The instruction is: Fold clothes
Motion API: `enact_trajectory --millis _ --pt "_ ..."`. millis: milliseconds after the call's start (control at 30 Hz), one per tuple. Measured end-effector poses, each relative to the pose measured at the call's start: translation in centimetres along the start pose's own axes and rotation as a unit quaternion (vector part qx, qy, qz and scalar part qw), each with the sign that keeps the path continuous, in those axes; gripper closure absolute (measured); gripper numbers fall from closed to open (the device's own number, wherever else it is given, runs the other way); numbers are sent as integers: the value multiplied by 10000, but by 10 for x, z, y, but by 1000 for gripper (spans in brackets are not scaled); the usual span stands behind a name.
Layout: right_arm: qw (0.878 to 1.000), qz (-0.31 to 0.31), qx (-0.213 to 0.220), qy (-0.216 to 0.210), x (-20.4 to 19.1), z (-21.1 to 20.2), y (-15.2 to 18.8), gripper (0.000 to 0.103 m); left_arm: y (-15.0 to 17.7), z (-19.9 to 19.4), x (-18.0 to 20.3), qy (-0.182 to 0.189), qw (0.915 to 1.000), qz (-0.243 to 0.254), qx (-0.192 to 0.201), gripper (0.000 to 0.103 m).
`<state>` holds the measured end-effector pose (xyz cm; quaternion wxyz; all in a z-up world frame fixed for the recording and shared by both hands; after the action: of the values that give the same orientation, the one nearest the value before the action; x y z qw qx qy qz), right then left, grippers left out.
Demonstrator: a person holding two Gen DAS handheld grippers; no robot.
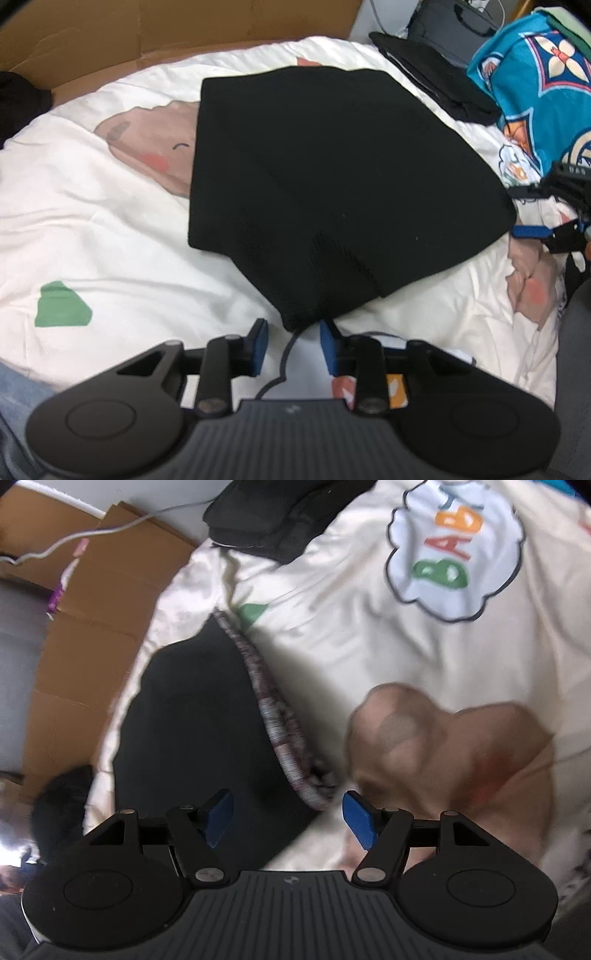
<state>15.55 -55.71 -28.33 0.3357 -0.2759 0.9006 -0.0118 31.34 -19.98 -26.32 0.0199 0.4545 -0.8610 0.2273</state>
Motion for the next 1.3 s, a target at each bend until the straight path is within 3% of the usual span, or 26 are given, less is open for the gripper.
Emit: enact_trajectory --millis 200,367,467,567,633,900,1300 --pt "9932 943 -405 -542 16 24 7 36 -1 4 -3 152 9998 -117 15 66" --pt "9930 1006 -318 -538 16 30 6 37 -3 12 -4 219 9997 -61 13 67" --pt "9936 994 -247 -487 16 30 5 43 -5 12 -3 267 9996 -29 44 68" --pt "9940 991 -175 -434 18 31 3 57 -5 13 -2 287 9996 19 8 79" --pt "9947 934 -153 -403 19 31 1 65 -5 14 -1 217 9997 77 -49 93" --pt "9952 878 -121 -415 19 31 0 82 -8 2 -4 -40 9999 107 12 97" --pt "9953 869 -93 -413 20 30 -2 85 -10 -8 -10 -86 9994 341 0 98"
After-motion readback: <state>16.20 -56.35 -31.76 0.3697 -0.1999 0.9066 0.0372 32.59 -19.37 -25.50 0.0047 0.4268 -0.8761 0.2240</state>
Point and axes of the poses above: each gripper's, at about its wrist camera, not at the fingertips, and z roughly the way its jaws point, x to its right, y to its underside, the point moved 5 cm from there along z, roughly the way its jaws point, and after that the axes turned 5 degrees about -z, right-handed, at the moved point
